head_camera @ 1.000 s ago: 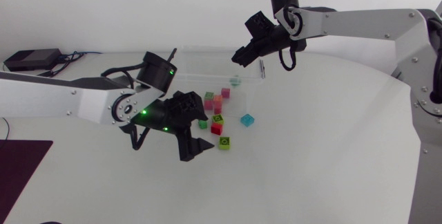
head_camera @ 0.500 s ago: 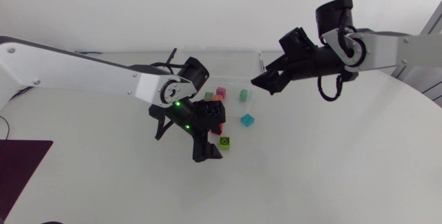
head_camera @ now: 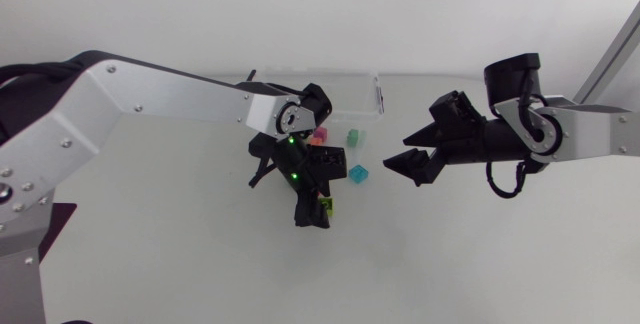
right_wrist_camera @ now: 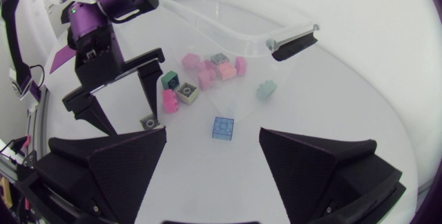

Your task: Pick up the duplo bricks and place them in the container

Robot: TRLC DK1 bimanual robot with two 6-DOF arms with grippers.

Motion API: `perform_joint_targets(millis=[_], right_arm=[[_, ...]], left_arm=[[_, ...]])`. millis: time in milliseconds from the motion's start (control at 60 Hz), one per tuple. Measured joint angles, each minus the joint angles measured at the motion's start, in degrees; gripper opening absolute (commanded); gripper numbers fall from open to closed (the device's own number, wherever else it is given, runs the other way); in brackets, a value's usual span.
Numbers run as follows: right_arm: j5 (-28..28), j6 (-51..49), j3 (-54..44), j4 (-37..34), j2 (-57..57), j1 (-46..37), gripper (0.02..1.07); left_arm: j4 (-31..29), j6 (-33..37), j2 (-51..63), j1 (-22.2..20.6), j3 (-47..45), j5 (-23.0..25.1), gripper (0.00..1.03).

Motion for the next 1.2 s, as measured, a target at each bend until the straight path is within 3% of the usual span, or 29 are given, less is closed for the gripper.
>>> perform_joint_targets(millis=[317,500,650,817,933,1200], right_arm=[[-0.55,-2.43,-5.73,0.79,-1.79,-0.17,0.99],[-0.52,-2.84,-5.81,1.27,-1.79,0.48,0.99],[-0.52,-3.06,-6.12,1.27,-1.79,0.48,0.99],[-0.52,-3.82,-6.8,1.22,-1.79,0.48,0.99],[-0.52,-3.93,-6.84,1.22,-1.79,0.46,0.99],[3.43,-2.54,-6.82,2.45,0.15,3.91,0.99]], left_arm=[[-3.56,-0.02,4.26,-0.72,5.64,-3.39,0.86],[-9.14,-0.09,7.67,-1.46,11.45,-5.9,0.6],[-11.91,-0.09,8.63,-2.1,12.31,-6.82,0.59],[-12.31,-0.46,9.11,-2.29,12.33,-7.74,0.36],[-12.15,-0.48,9.22,-2.4,12.15,-8.68,0.14],[-10.58,-2.03,4.9,-2.73,6.97,-8.72,0.13]])
